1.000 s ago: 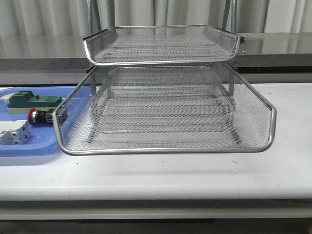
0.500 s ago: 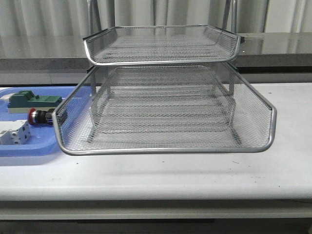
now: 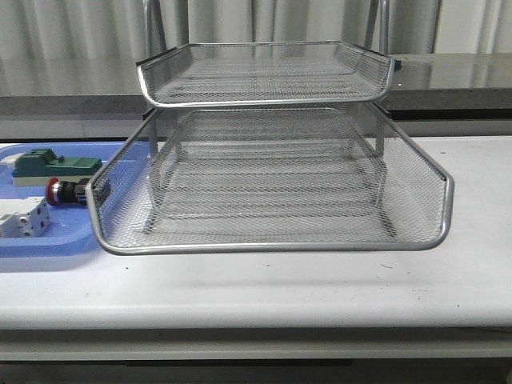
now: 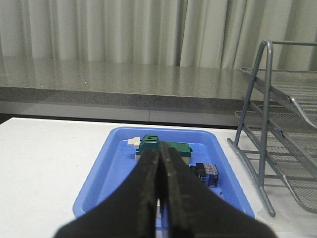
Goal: Place button on rack with both arms
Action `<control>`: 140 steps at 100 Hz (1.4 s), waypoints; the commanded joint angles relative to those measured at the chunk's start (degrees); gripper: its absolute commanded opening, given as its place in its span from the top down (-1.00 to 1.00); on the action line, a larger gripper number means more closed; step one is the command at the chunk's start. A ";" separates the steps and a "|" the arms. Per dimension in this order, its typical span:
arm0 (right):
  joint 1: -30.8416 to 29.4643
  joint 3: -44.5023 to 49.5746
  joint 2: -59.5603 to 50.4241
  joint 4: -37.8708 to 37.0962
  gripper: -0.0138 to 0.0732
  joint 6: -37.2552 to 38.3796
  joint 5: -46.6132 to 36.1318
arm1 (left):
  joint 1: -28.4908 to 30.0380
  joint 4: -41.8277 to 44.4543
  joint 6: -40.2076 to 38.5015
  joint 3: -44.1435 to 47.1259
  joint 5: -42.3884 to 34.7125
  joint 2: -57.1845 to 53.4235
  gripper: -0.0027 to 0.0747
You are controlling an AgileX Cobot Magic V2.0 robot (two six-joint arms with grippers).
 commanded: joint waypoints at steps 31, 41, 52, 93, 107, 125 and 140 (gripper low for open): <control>-0.39 -2.00 0.33 -0.22 0.84 -0.01 -3.44 | 0.07 -0.41 -0.74 2.64 -5.20 -1.92 0.98; -0.39 -2.00 0.33 -0.22 0.84 -0.01 -3.44 | 0.07 -0.41 -0.74 2.64 -5.78 -1.92 0.98; -0.39 -2.00 0.33 -0.22 0.84 -0.01 -3.44 | 0.07 -0.41 -0.74 2.52 -8.76 -1.92 0.98; -0.39 -2.00 0.33 -0.22 0.84 -0.01 -3.44 | 0.07 -0.76 -0.74 -15.26 6.15 10.28 0.98; -0.39 -2.00 0.33 -0.22 0.84 -0.01 -3.44 | 0.07 -0.76 -0.64 -26.57 15.31 21.76 0.98; -0.39 -2.00 0.33 -0.22 0.84 -0.01 -3.44 | 0.07 -0.43 1.47 -41.72 26.40 37.44 0.98; -0.39 -2.00 0.33 -0.22 0.84 -0.01 -3.44 | 0.07 -0.43 6.26 -52.48 33.02 50.53 0.98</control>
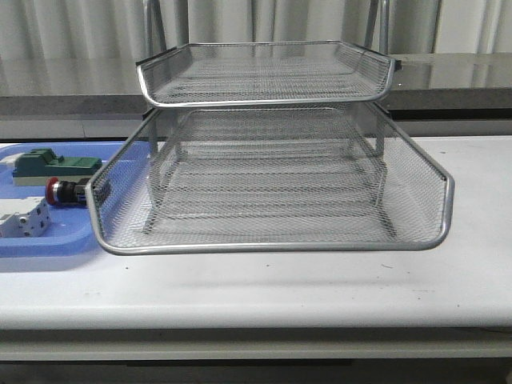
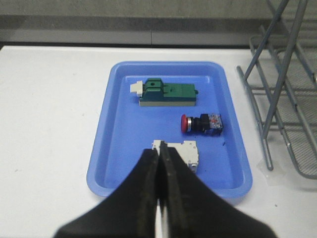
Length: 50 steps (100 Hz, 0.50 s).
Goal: Place button on rack with both arms
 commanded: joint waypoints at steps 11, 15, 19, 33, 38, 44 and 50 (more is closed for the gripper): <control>-0.39 -2.00 0.33 -0.22 0.84 -0.01 -3.48 | 0.07 -0.24 2.50 -12.84 3.55 14.34 0.98; -0.39 -2.00 0.33 -0.22 0.84 -0.01 -3.48 | 0.07 -0.24 3.24 -14.84 4.32 17.29 0.98; -0.39 -2.00 0.33 -0.22 0.84 -0.01 -3.48 | 0.07 -0.24 3.81 -16.75 4.93 20.10 0.98; -0.39 -2.00 0.33 -0.16 0.84 -0.01 -3.50 | 0.07 -0.24 5.19 -22.48 7.54 28.03 0.98; -0.39 -2.00 0.33 -0.16 0.84 -0.01 -3.50 | 0.07 -0.24 6.50 -24.25 8.68 30.26 0.98; -0.39 -2.00 0.33 -0.16 0.84 -0.01 -3.50 | 0.07 -0.38 6.97 -26.02 9.97 32.54 0.98; -0.39 -2.00 0.33 -0.16 0.84 -0.01 -3.50 | 0.07 -0.51 8.09 -27.61 11.03 33.97 0.94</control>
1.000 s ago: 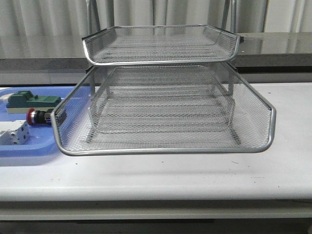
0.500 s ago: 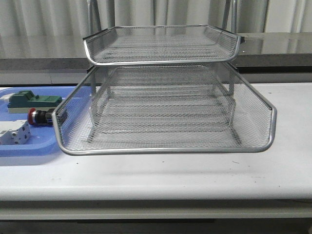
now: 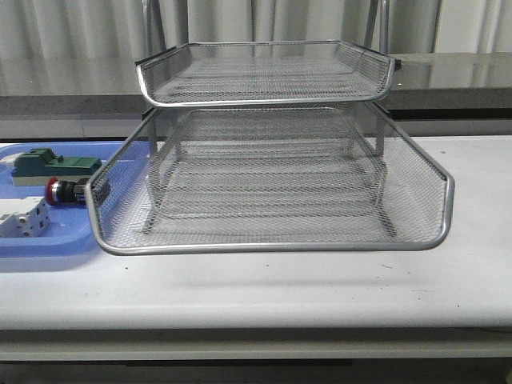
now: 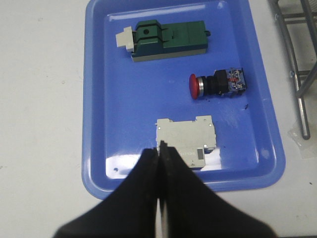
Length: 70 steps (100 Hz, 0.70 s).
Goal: Place button on rack with both arms
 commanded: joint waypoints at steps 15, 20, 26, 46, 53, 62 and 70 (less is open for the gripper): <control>-0.39 -2.00 0.33 -0.16 0.84 -0.04 -3.50 | 0.07 -1.57 6.17 -4.89 -0.08 1.49 0.34; -0.39 -2.00 0.33 -0.16 0.84 -0.04 -3.50 | 0.07 -1.57 7.17 -4.89 -0.06 1.49 0.03; -0.39 -2.00 0.33 -0.16 0.84 -0.04 -3.50 | 0.07 -1.57 7.18 -4.89 0.06 1.49 -0.31; -0.39 -2.00 0.33 -0.16 0.84 -0.04 -3.50 | 0.07 -1.57 7.18 -4.89 -0.21 1.49 -0.72; -0.39 -2.00 0.33 -0.16 0.84 -0.04 -3.50 | 0.07 -2.14 7.18 -4.89 -0.21 1.49 -0.72; -0.39 -2.00 0.33 -0.16 0.84 -0.04 -3.50 | 0.07 -3.04 7.18 -4.89 -0.10 1.49 -0.72; -0.39 -2.00 0.33 -0.16 0.84 -0.04 -3.50 | 0.07 -3.04 7.68 -4.89 -0.44 1.49 -0.72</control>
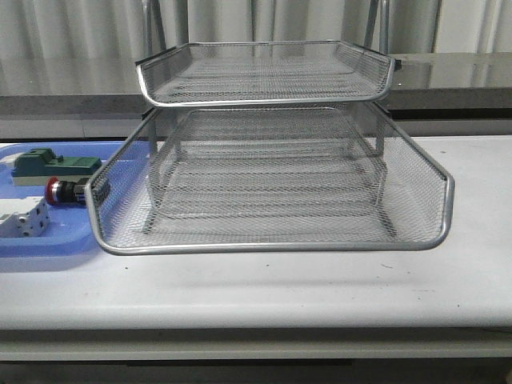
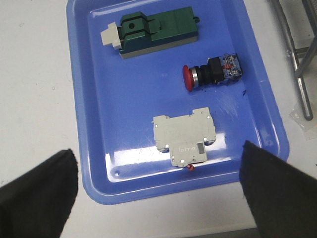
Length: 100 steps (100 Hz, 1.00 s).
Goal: Place button on rack with both arms
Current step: 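Lower the left gripper and grasp the red push button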
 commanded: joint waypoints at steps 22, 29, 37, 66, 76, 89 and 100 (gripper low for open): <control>-0.39 -2.00 0.33 -0.16 0.84 -0.13 -3.50 | 0.07 -1.21 7.48 -5.68 -1.83 1.23 -0.72; -0.39 -2.00 0.33 -0.16 0.84 -0.13 -3.50 | -0.42 -2.10 10.89 -8.16 -0.72 3.78 -0.72; -0.39 -2.00 0.33 -0.16 0.84 -0.13 -3.50 | -1.21 -3.38 14.97 -12.10 1.51 7.07 -0.72; -0.39 -2.00 0.33 -0.16 0.84 -0.13 -3.50 | -5.80 -3.62 26.15 -26.62 9.55 21.90 -0.72; -0.39 -2.00 0.33 -0.16 0.84 -0.13 -3.50 | -6.93 -3.27 30.14 -31.65 12.96 27.38 -0.72; -0.39 -2.00 0.33 -0.16 0.84 -0.13 -3.50 | -7.85 -2.92 33.65 -36.00 16.38 32.75 -0.72; -0.39 -2.00 0.33 -0.16 0.84 -0.13 -3.50 | -8.15 -2.84 36.21 -37.68 16.66 35.98 -0.72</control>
